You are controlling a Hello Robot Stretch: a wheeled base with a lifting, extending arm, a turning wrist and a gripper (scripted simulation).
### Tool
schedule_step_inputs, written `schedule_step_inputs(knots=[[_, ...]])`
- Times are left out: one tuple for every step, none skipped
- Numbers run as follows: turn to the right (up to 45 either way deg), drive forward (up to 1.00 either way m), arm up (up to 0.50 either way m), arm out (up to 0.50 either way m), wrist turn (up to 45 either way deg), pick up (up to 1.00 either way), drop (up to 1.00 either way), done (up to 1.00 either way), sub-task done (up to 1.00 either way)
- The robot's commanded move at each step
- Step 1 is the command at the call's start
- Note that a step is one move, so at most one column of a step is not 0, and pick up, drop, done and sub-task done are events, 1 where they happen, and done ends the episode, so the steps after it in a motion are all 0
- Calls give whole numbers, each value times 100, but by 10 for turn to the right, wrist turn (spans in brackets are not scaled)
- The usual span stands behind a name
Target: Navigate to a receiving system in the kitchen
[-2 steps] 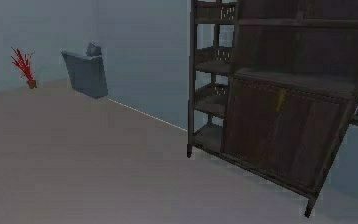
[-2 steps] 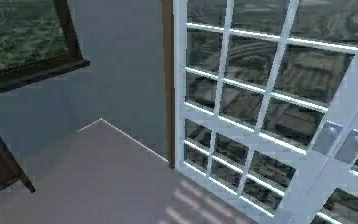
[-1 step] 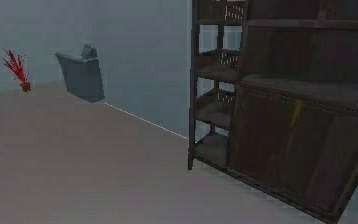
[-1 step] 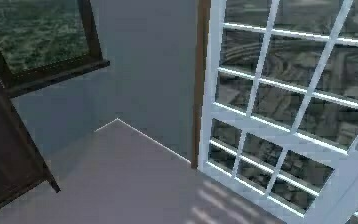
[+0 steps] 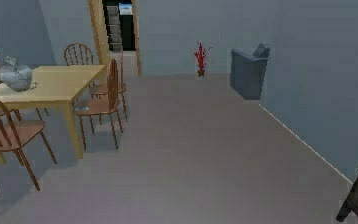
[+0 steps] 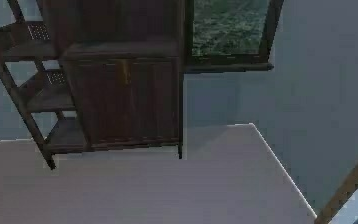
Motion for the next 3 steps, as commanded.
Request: schedule_step_inputs(knots=[[0,100,0,0,0,0,0,0,0],[0,85,0,0,0,0,0,0,0],[-60,0,0,0,0,0,0,0,0]])
